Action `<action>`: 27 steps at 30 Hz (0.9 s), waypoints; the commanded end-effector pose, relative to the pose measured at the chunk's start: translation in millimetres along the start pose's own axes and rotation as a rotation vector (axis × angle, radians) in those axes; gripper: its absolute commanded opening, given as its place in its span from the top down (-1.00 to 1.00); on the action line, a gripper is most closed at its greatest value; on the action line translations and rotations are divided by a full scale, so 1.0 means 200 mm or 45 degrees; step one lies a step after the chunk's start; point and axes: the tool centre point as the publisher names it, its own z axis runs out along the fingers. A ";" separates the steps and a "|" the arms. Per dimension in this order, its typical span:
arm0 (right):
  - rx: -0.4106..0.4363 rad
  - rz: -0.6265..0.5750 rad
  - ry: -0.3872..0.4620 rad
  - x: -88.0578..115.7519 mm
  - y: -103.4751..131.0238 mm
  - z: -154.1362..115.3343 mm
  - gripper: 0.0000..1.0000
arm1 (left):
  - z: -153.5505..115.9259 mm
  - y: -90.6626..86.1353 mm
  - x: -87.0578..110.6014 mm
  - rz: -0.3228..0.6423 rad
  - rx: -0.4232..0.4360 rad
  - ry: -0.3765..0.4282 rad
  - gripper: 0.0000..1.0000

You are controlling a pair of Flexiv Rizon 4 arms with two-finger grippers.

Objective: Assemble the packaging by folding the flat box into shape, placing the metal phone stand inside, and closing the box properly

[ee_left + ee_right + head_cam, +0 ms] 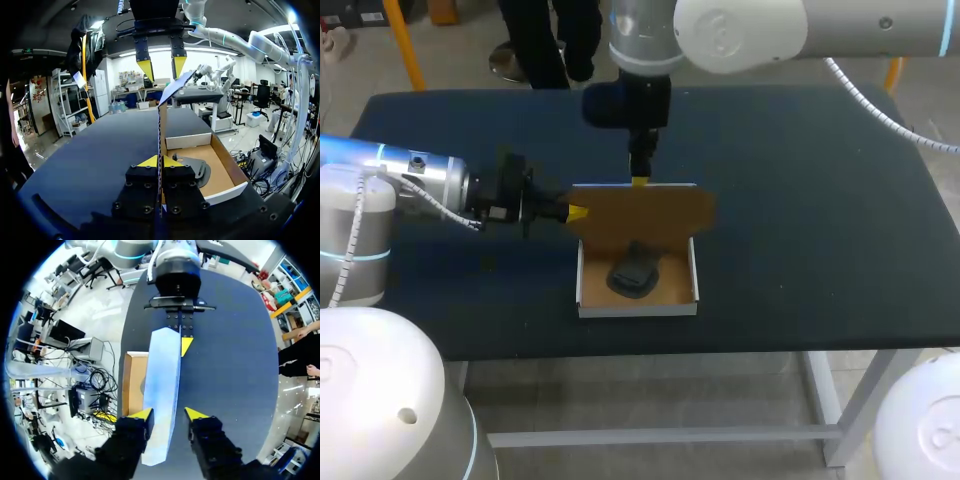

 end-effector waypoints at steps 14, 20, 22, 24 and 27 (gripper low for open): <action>0.001 0.002 0.021 0.01 0.00 0.08 0.04 | 0.00 0.00 0.00 0.000 0.002 -0.001 1.00; -0.001 0.003 0.042 -0.01 0.01 0.10 0.03 | 0.00 0.00 0.00 0.000 0.002 -0.001 1.00; -0.001 0.002 0.048 -0.02 0.01 0.11 0.03 | 0.00 0.00 0.00 0.000 0.002 -0.001 1.00; 0.000 0.000 0.054 -0.02 0.01 0.11 0.02 | 0.00 0.00 0.00 0.000 0.002 -0.001 1.00; -0.001 0.000 0.066 -0.03 0.02 0.12 0.00 | 0.00 0.00 0.00 0.000 0.002 -0.001 1.00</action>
